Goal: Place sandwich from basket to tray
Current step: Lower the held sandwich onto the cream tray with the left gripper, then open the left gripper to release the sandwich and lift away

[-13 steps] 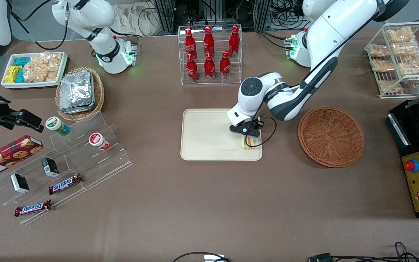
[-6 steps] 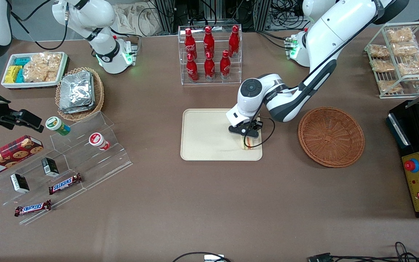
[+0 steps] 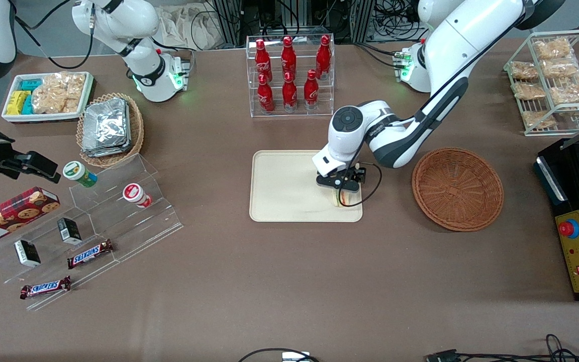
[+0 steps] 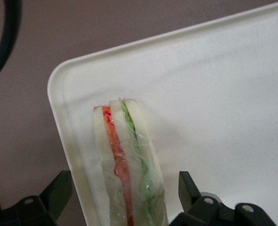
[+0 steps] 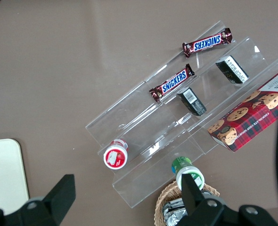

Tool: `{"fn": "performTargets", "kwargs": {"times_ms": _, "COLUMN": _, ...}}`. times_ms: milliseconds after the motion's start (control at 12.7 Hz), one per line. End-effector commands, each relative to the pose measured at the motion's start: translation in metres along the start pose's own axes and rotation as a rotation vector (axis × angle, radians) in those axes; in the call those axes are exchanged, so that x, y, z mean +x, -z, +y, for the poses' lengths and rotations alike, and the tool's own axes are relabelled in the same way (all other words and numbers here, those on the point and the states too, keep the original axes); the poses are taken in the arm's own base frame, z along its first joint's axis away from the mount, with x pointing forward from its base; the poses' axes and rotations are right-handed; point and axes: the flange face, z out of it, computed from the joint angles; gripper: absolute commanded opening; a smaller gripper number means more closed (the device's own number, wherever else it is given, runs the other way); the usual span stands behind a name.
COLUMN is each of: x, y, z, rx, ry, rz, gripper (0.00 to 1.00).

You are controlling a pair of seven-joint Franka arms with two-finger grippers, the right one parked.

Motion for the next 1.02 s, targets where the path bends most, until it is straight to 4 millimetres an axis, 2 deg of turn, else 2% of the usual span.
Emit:
{"fn": "performTargets", "kwargs": {"times_ms": 0, "x": 0.02, "y": 0.03, "z": -0.012, "rx": 0.063, "ry": 0.052, "rz": 0.029, "gripper": 1.0}}
{"fn": "performTargets", "kwargs": {"times_ms": 394, "x": 0.062, "y": 0.079, "z": -0.028, "rx": 0.069, "ry": 0.152, "rz": 0.049, "gripper": 1.0}}
{"fn": "performTargets", "kwargs": {"times_ms": 630, "x": 0.093, "y": 0.112, "z": -0.057, "rx": 0.062, "ry": 0.249, "rz": 0.054, "gripper": 1.0}}
{"fn": "performTargets", "kwargs": {"times_ms": 787, "x": 0.11, "y": 0.126, "z": -0.094, "rx": 0.069, "ry": 0.313, "rz": 0.057, "gripper": 1.0}}
{"fn": "performTargets", "kwargs": {"times_ms": 945, "x": 0.122, "y": 0.141, "z": -0.116, "rx": 0.077, "ry": 0.359, "rz": 0.06, "gripper": 1.0}}
